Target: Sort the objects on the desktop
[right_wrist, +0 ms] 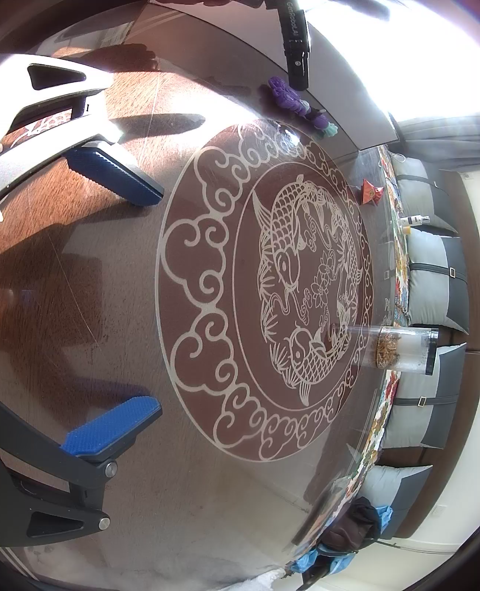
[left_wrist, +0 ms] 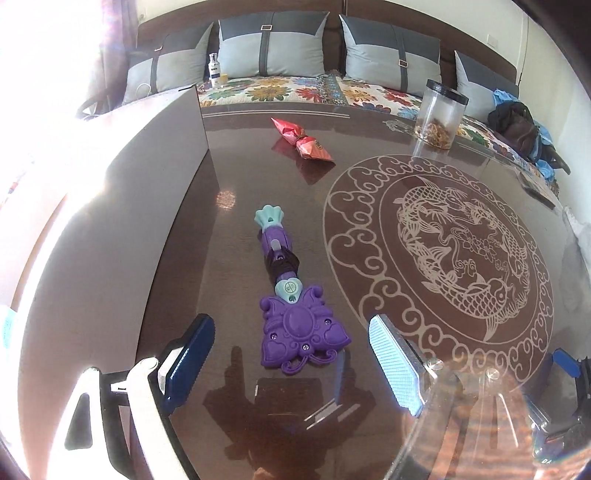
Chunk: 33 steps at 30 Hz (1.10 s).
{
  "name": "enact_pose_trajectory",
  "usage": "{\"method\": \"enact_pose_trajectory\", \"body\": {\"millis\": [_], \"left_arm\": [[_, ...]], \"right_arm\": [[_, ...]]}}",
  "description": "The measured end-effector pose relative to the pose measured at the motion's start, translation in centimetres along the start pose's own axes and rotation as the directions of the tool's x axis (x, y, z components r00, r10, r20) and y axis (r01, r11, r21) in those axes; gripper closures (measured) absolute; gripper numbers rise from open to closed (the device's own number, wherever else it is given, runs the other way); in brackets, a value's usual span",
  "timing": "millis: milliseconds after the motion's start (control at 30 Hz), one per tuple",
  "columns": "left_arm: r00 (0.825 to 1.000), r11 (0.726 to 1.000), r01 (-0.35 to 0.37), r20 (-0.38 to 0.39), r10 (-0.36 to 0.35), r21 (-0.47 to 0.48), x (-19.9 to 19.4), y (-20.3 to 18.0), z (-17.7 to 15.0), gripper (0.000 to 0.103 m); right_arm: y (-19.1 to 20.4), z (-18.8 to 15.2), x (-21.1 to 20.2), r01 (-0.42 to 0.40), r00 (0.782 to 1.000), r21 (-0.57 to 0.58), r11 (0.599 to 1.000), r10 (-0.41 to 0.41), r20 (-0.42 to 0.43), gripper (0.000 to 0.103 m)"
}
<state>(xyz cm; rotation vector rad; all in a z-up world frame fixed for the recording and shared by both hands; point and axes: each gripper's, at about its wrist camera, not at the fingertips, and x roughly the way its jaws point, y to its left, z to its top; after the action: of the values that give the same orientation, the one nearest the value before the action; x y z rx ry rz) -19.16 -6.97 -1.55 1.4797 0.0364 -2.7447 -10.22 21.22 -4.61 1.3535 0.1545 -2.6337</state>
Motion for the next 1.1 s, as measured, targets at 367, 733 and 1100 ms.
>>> {"method": "enact_pose_trajectory", "body": {"millis": [367, 733, 1100], "left_arm": [[0.999, 0.999, -0.03, -0.019, 0.03, -0.03, 3.3, 0.8, -0.2, 0.0], [1.0, 0.999, -0.024, -0.002, 0.024, -0.031, 3.4, 0.7, -0.5, 0.0], [1.0, 0.999, -0.022, -0.005, 0.021, -0.026, 3.3, 0.6, -0.5, 0.0]], "right_arm": [[0.0, 0.0, 0.0, 0.0, 1.0, 0.0, 1.0, 0.0, 0.0, 0.0], [0.0, 0.0, 0.0, 0.0, 1.0, 0.0, 1.0, 0.0, 0.0, 0.0], [1.7, 12.0, 3.7, -0.22, 0.971, 0.021, 0.975, 0.216, 0.101, 0.0]]}}
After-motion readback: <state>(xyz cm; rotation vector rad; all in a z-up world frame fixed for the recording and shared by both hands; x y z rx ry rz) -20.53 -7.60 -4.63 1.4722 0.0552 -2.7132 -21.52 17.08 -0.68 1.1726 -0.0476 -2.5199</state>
